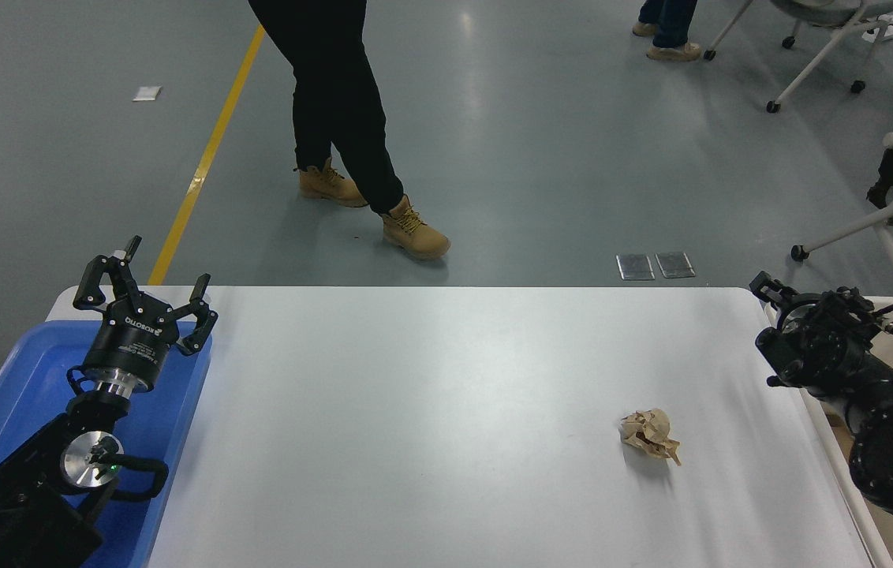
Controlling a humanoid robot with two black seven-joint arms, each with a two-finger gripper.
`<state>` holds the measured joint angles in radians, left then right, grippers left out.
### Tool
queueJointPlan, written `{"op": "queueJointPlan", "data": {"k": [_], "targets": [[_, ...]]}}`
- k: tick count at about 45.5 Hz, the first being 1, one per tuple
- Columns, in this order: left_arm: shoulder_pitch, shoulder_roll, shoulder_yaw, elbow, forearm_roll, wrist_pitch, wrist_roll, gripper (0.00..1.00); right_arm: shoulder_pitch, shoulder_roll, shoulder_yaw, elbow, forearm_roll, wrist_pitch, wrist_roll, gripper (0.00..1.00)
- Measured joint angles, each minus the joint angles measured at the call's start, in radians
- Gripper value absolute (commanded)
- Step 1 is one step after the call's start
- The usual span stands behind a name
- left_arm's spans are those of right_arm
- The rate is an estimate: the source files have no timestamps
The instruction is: Pick up paper ball place in dustbin
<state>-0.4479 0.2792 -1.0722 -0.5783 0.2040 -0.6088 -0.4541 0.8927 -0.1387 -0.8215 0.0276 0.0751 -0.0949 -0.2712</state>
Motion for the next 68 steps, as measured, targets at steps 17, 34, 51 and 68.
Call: {"op": "queueJointPlan", "data": {"k": [17, 34, 51, 68], "targets": [[0.000, 0.000, 0.001, 0.000, 0.000, 0.000, 0.001, 0.98, -0.005, 0.001, 0.001, -0.004, 0.000, -0.003, 0.000, 1.00], [0.000, 0.000, 0.001, 0.000, 0.000, 0.000, 0.001, 0.98, -0.007, 0.002, 0.001, -0.004, 0.000, -0.003, 0.000, 1.00], [0.000, 0.000, 0.001, 0.000, 0.000, 0.000, 0.001, 0.98, -0.006, 0.000, 0.000, -0.007, -0.001, -0.004, 0.000, 1.00], [0.000, 0.000, 0.001, 0.000, 0.000, 0.000, 0.001, 0.98, 0.000, -0.011, 0.000, 0.001, 0.000, 0.001, 0.000, 1.00]]}}
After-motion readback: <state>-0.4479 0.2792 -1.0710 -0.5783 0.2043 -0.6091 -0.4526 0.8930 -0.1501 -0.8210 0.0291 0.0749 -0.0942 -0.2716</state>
